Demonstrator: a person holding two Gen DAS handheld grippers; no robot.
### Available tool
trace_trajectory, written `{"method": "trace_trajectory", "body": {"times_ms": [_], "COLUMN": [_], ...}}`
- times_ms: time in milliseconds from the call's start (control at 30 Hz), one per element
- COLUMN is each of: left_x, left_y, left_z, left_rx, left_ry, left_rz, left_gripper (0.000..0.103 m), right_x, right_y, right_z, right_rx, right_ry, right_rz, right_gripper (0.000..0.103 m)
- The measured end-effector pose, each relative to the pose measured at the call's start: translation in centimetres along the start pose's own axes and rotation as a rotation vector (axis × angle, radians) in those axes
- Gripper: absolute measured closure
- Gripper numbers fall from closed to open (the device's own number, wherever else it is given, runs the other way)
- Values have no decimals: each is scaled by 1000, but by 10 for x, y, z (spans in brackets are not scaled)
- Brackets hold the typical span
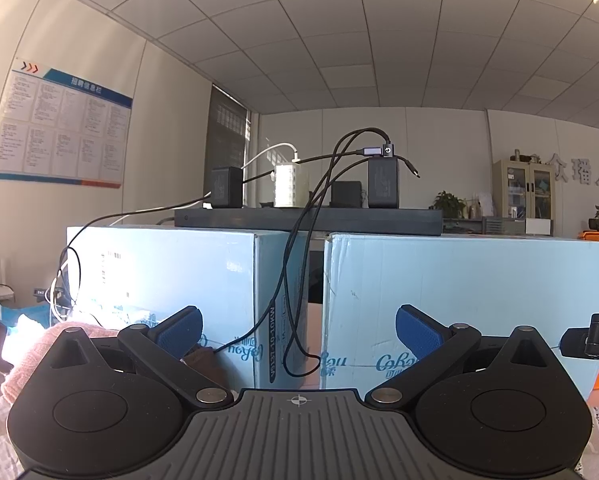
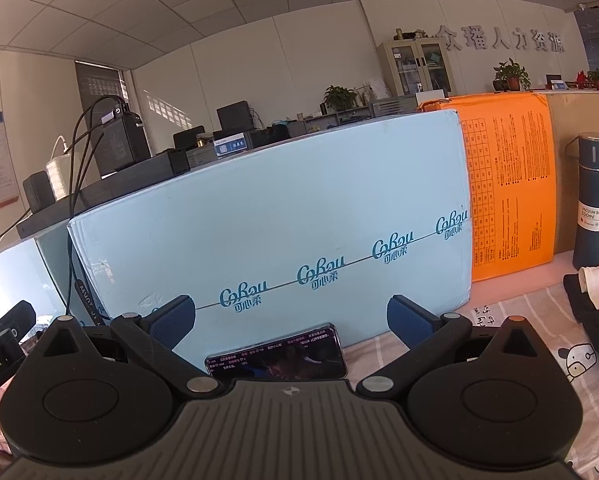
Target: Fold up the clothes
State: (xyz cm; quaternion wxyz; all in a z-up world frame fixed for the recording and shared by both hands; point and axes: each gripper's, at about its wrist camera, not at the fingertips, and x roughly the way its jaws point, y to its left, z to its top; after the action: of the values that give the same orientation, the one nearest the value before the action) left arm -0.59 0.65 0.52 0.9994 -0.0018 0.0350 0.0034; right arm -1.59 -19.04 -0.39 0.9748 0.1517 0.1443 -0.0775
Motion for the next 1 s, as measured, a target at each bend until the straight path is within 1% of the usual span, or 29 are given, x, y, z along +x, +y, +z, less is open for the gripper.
{"method": "trace_trajectory", "body": {"times_ms": [67,333,667,1000], "left_x": [0,-1,-1,-3], "left_y": [0,0,0,-2], "left_z": [0,0,0,-1], "left_rx": [0,1,4,10], "left_ry": [0,-3,-3,-6], "left_rz": [0,3,3,-17], "left_gripper": [0,0,0,0], "right_x": [0,-3,-4,-7], "right_y": [0,-4,-8,-9], "right_z": [-1,-5,-1,-1], "right_rx": [-5,-29,-2,10], "right_ry": [-11,-112,-70,-75], "right_rz": [0,-24,40,57], "right_gripper": [0,0,0,0]}}
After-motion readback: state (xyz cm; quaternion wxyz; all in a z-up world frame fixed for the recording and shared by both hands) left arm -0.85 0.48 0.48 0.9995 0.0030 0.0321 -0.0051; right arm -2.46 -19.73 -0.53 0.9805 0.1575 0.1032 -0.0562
